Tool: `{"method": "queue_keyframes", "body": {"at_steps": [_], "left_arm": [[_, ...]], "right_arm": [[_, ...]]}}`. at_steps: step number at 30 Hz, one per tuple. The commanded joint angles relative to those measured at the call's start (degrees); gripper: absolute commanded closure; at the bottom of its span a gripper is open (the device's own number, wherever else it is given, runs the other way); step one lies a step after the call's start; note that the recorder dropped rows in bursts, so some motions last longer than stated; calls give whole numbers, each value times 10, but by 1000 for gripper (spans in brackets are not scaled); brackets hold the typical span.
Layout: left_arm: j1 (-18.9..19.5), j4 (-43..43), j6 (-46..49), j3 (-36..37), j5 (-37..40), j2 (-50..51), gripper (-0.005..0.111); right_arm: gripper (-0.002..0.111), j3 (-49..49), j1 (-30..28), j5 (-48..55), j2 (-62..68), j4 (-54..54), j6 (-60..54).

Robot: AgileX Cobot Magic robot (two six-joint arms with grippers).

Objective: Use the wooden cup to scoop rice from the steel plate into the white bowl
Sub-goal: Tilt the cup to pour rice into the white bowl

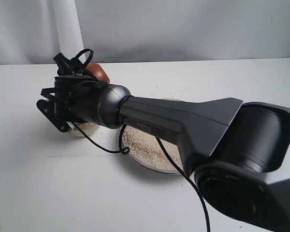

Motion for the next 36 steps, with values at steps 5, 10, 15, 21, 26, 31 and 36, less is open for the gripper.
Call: {"method": "queue_keyframes", "body": {"at_steps": [5, 10, 15, 21, 26, 31, 36], "left_arm": [[-3, -2, -2, 1, -4, 0, 107], [-3, -2, -2, 1, -4, 0, 107], [-3, -2, -2, 1, -4, 0, 107], [-3, -2, -2, 1, -4, 0, 107], [-3, -2, -2, 1, -4, 0, 107], [-3, -2, -2, 1, -4, 0, 107], [-3, -2, -2, 1, -4, 0, 107]], "right_arm": [[108, -4, 13, 10, -3, -18, -80], [108, -4, 14, 12, -3, -44, -80], [108, -4, 14, 12, -3, -72, -79], [108, -4, 14, 12, -3, -82, -75], [108, -4, 14, 12, -3, -82, -69], [108, -4, 14, 9, -14, -69, 15], [108, -4, 9, 26, -69, 50, 79]]}}
